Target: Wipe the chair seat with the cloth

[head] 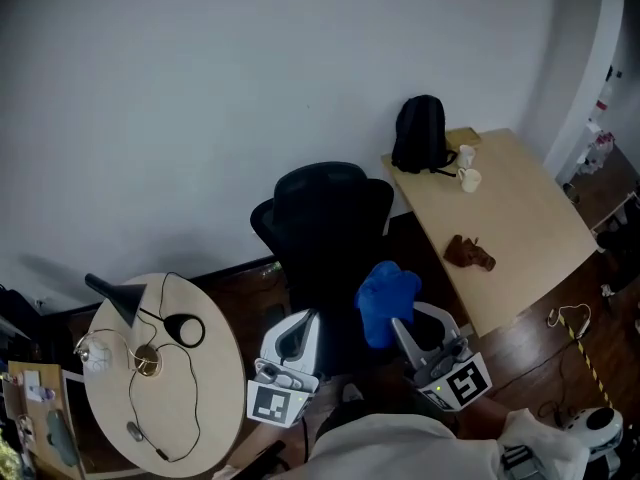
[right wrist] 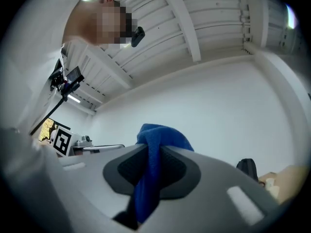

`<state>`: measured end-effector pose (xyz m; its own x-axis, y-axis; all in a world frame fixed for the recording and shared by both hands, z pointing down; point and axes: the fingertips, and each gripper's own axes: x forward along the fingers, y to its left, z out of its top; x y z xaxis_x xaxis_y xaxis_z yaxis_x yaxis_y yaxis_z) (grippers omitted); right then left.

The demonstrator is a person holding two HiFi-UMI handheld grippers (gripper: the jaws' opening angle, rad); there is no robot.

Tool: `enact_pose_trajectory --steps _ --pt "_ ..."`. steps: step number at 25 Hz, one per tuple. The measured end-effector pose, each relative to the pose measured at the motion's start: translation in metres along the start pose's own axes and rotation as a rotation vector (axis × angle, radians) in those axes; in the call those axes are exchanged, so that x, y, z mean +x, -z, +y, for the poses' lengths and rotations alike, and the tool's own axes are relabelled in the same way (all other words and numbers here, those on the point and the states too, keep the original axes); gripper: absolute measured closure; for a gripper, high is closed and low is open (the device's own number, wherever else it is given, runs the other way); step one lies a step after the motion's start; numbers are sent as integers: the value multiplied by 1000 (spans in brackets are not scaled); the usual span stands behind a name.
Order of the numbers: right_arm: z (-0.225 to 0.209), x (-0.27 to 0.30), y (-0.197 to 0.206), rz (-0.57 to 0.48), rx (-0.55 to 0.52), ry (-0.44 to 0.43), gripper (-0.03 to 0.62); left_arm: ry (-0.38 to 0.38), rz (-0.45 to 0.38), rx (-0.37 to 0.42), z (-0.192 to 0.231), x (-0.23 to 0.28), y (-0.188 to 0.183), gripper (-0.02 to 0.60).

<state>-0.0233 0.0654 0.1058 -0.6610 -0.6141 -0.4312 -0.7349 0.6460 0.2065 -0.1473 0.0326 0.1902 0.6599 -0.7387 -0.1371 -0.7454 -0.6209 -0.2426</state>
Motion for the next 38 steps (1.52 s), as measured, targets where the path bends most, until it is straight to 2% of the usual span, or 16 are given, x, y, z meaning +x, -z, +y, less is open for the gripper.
enact_pose_trajectory --steps 5,7,8,9,11,12,13,14,17,19,20,22,24,28,32,38 --pt "49 -82 -34 -52 27 -42 536 -46 -36 23 -75 -61 -23 563" --pt "69 -118 -48 -75 13 -62 536 -73 -27 50 -104 -86 -27 563" --pt "78 -139 -58 -87 8 -68 536 -82 -48 67 -121 -99 -34 563" --pt "87 -164 -68 -98 6 -72 536 -90 -107 81 -143 -113 -47 563" --pt "109 -222 -85 -113 4 -74 536 -107 -340 88 -198 -146 -95 563" --pt "119 -250 -93 -113 5 -73 536 -113 -428 82 -226 -161 -114 563" --pt "128 -275 -100 -109 6 -71 536 -117 -458 77 -251 -175 -122 563" --pt "136 -297 -106 -102 9 -70 536 -120 -443 73 -272 -186 -120 563" --pt "154 -349 -123 -88 32 -71 537 -113 -275 87 -324 -213 -94 563" --pt "166 -372 -140 -87 40 -75 537 -101 -217 99 -351 -232 -95 563" --pt "174 -383 -150 -90 39 -78 537 -103 -235 104 -362 -242 -106 563" --pt "192 -408 -165 -103 32 -81 538 -117 -361 97 -384 -263 -141 563" --pt "206 -430 -174 -116 29 -77 538 -115 -413 100 -404 -278 -154 563" --pt "226 -451 -186 -118 51 -66 537 -94 -418 108 -428 -298 -162 563" --pt "243 -449 -199 -111 78 -78 537 -103 -426 96 -426 -320 -173 563" --pt "228 -452 -198 -113 93 -48 537 -105 -398 76 -434 -314 -163 563"
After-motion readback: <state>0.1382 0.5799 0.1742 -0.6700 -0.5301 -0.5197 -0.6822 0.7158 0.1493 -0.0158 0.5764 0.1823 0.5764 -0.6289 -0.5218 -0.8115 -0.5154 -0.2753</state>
